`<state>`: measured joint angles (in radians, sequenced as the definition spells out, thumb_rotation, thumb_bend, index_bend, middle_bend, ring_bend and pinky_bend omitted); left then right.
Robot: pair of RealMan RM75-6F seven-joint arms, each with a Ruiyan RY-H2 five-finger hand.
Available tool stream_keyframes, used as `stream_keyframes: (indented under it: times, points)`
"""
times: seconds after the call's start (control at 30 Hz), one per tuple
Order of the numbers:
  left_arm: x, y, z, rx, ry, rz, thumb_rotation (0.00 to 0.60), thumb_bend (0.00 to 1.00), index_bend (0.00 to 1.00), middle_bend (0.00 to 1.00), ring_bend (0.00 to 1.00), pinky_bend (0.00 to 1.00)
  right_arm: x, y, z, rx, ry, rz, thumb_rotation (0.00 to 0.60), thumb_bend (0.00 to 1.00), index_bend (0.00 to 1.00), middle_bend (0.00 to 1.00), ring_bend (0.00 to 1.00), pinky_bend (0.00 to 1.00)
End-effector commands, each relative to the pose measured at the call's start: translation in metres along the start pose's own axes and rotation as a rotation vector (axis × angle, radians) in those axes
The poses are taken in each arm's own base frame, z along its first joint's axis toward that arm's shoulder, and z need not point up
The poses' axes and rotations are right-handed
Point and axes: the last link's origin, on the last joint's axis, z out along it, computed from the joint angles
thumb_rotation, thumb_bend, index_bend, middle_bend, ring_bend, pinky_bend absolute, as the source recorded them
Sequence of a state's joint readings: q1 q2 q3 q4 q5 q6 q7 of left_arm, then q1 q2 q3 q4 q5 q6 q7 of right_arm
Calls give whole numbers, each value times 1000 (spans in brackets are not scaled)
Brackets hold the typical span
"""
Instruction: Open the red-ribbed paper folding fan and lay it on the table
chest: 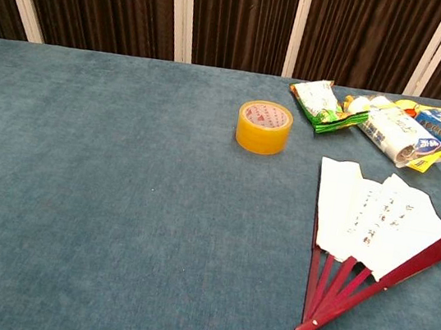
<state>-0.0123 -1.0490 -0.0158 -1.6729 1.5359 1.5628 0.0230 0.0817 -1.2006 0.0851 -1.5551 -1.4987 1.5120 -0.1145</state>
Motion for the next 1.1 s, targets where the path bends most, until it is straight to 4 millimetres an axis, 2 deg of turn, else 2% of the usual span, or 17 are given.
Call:
stream_keyframes:
  times: [0.03, 0.23, 0.37, 0.8, 1.1]
  points:
    - [-2, -1, 0, 1, -7, 5, 600, 338, 167, 0, 0, 0, -1, -1, -2, 11, -16, 8, 600, 244, 215, 133, 172, 166]
    - [2, 2, -1, -10, 18, -1, 600, 338, 167, 0, 0, 0, -6, -10, -4, 78, -60, 36, 600, 244, 235, 133, 172, 166]
    - [2, 0, -2, -7, 14, -13, 600, 338, 164, 0, 0, 0, -16, -17, -3, 117, -105, 58, 600, 244, 258, 133, 172, 166]
    - [4, -4, -1, 22, 26, -17, 600, 338, 159, 0, 0, 0, -84, -55, -3, 257, -241, 72, 600, 244, 291, 133, 173, 166]
    - [6, -8, 0, 38, 28, -27, 600, 338, 159, 0, 0, 0, -107, -76, -6, 311, -200, 84, 600, 244, 341, 137, 191, 166]
